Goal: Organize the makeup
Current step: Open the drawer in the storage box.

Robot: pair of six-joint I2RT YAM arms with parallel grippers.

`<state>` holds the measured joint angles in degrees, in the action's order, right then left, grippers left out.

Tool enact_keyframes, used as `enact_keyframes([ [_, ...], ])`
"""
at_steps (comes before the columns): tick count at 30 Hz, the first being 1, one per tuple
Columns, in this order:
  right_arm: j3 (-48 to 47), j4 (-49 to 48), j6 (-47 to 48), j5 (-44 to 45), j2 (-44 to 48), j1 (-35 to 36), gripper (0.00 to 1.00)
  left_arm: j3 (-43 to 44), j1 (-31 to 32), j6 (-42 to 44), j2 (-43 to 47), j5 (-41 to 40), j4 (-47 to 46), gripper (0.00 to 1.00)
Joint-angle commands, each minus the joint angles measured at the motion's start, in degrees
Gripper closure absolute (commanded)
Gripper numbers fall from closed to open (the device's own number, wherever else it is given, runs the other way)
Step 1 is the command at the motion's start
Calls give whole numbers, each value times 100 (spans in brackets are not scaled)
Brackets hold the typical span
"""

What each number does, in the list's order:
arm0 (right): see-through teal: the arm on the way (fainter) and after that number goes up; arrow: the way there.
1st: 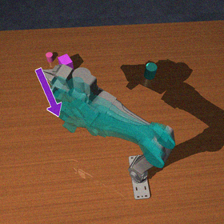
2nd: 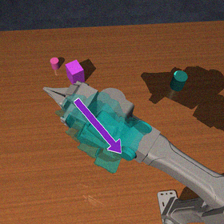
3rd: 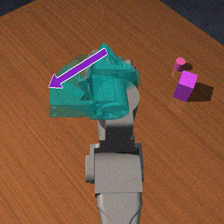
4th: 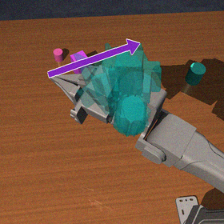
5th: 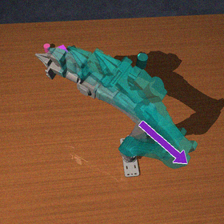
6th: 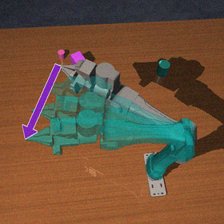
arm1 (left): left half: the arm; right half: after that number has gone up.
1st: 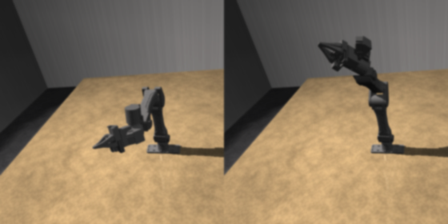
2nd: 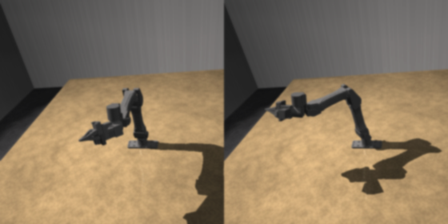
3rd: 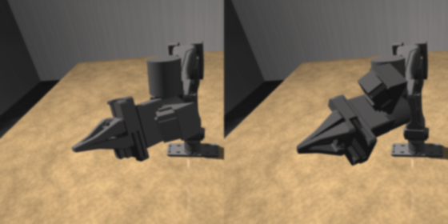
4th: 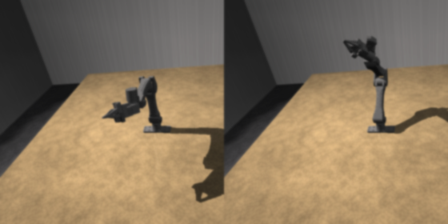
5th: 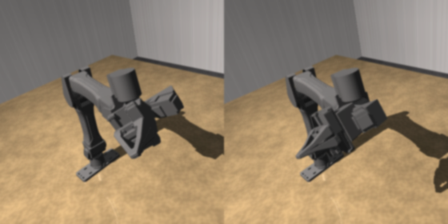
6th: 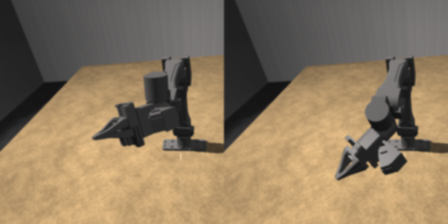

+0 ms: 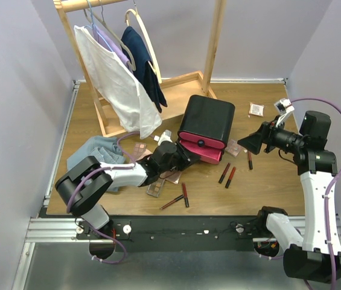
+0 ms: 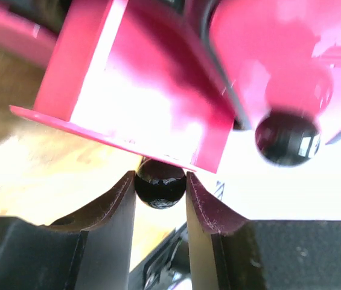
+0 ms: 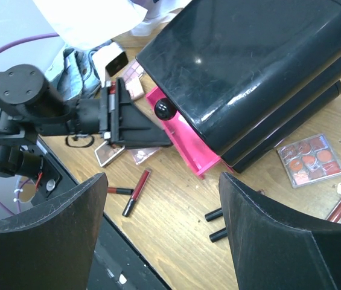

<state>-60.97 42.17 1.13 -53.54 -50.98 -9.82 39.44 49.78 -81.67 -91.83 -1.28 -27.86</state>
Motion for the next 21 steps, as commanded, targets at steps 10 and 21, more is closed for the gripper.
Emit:
enact_keyframes([
  [10,358,10,-288,9,18,-37,18,-815,102,511,1035,638,210,47],
  [21,-362,273,254,1169,-587,-46,16,-499,93,1337,1914,576,1422,9],
])
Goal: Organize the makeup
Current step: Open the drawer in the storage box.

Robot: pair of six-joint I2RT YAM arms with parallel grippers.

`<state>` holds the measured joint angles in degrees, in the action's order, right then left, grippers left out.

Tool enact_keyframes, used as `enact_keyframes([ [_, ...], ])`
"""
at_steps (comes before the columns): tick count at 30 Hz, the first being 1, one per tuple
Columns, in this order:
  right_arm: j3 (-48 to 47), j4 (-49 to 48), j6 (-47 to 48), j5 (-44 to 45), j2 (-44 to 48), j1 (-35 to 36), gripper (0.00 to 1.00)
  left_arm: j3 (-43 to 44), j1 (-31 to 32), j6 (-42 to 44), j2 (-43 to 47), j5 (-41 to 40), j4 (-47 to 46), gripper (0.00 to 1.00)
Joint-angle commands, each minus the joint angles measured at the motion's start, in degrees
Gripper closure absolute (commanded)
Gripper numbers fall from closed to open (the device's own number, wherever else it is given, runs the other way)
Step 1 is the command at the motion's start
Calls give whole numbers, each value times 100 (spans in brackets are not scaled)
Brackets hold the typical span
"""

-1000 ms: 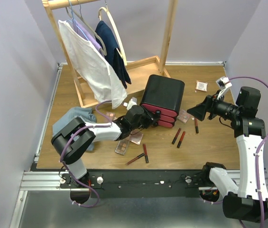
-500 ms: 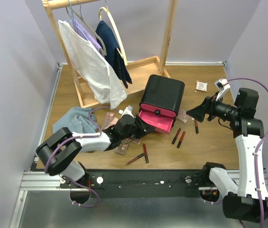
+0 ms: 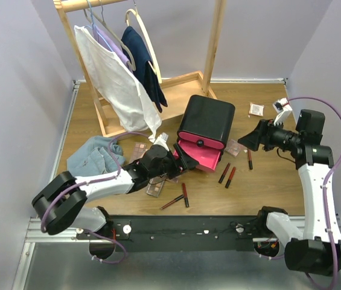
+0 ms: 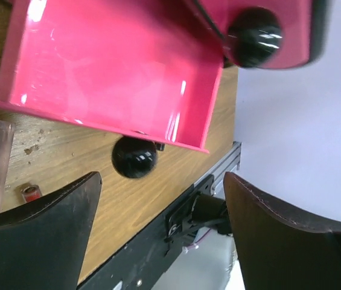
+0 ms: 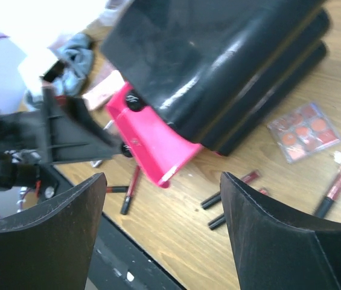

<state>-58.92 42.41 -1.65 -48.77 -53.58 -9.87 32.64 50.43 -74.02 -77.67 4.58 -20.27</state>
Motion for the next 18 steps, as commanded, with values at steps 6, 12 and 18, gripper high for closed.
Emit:
enact_keyframes([
  [6,-1025,549,737,1773,-1320,-33,15,303,19,1327,1499,-773,2017,2],
  [12,-1297,163,482,2732,-2304,-41,12,366,-60,1812,2659,-1608,3423,1],
  [18,-2114,-110,262,3409,-3700,-41,2,339,-139,2023,3661,-2189,4434,1],
])
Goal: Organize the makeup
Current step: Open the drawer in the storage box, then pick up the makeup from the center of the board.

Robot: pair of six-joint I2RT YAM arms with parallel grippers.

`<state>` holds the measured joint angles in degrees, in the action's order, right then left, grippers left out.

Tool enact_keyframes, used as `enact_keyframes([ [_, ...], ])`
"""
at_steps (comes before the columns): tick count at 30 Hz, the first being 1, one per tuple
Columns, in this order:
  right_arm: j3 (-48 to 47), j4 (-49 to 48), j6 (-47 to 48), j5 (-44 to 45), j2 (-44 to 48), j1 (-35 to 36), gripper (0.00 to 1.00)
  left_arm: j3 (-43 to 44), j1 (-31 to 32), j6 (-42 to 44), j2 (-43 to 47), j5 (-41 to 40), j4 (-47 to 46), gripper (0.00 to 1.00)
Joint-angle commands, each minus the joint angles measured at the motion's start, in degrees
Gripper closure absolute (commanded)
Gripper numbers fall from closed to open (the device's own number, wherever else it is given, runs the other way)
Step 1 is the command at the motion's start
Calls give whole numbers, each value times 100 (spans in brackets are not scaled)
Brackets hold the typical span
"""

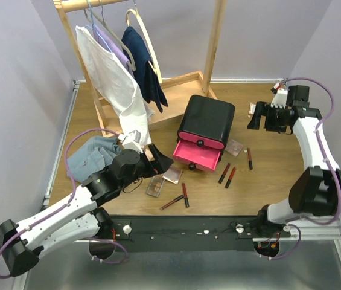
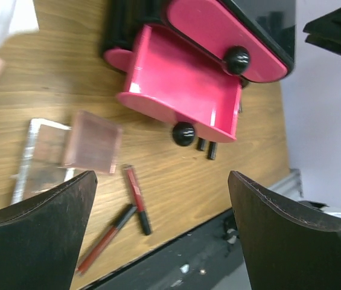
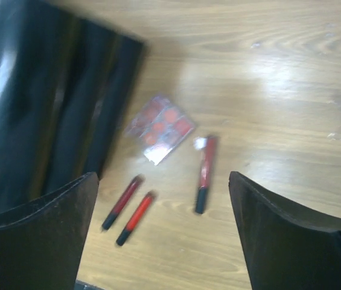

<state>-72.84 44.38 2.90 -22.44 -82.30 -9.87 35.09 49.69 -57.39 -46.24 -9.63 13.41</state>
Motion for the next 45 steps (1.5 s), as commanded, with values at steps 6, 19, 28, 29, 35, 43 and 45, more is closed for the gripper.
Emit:
enact_keyframes([
  [6,-2019,-580,-657,1399,-2375,-41,0,24,-135,254,1195,-1111,1761,1],
  [19,-4880,-404,-501,2208,-5427,37,0,-2,-197,-80,1715,-1621,2543,1],
  [28,-5118,-422,-430,2523,-6034,248,0,129,-267,-54,1539,-1859,2483,1],
  [29,-5091,-421,-430,2603,-6061,257,0,130,-293,-53,1461,-1832,2448,1],
  [35,-4793,-404,-177,2719,-6070,266,30,121,-364,-45,1179,-1674,2228,1],
  [43,-3678,-930,-35,2068,-4843,257,62,-28,-434,-229,1205,-1569,2052,1],
  [45,-3187,-1115,-17,1884,-4489,266,62,-64,-434,-299,1249,-1568,2008,1],
])
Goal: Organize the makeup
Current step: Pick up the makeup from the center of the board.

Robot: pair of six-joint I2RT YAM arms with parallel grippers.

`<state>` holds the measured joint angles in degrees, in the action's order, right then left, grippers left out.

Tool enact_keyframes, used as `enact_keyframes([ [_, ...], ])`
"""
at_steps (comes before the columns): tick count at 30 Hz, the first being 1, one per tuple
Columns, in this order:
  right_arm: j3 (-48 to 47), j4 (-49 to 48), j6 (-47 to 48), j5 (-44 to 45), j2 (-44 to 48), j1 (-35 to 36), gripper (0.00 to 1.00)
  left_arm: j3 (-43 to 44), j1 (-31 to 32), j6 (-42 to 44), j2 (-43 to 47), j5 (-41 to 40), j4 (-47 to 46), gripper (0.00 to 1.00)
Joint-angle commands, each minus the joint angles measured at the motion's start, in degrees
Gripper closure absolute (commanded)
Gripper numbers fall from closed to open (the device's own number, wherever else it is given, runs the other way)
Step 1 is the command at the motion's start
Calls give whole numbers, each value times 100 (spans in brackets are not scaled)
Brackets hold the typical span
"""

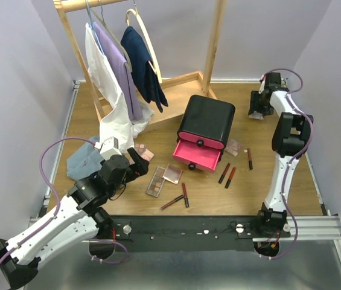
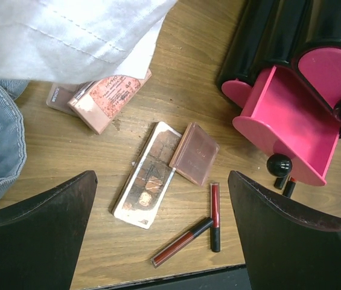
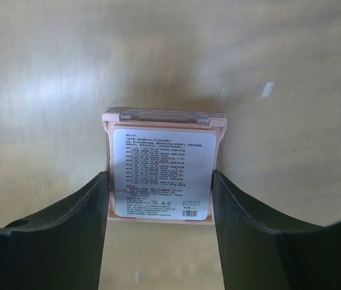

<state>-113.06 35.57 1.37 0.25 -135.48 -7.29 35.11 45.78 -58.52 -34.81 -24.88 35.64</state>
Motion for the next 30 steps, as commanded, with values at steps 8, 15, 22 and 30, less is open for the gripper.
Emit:
enact_keyframes([
  [8,2664,-604,39,-1377,3216,8,63,-400,-78,-484,150,202,-470,1],
  [15,3553,-438,127,-2642,5036,8,63,-637,-113,-634,106,449,-619,1],
  [22,3826,554,2011,-5085,6496,8,64,-611,-253,-423,-87,686,-725,1],
  [30,4125,1679,4001,-6555,7299,219,65,-602,-491,-168,-360,1047,-944,1],
])
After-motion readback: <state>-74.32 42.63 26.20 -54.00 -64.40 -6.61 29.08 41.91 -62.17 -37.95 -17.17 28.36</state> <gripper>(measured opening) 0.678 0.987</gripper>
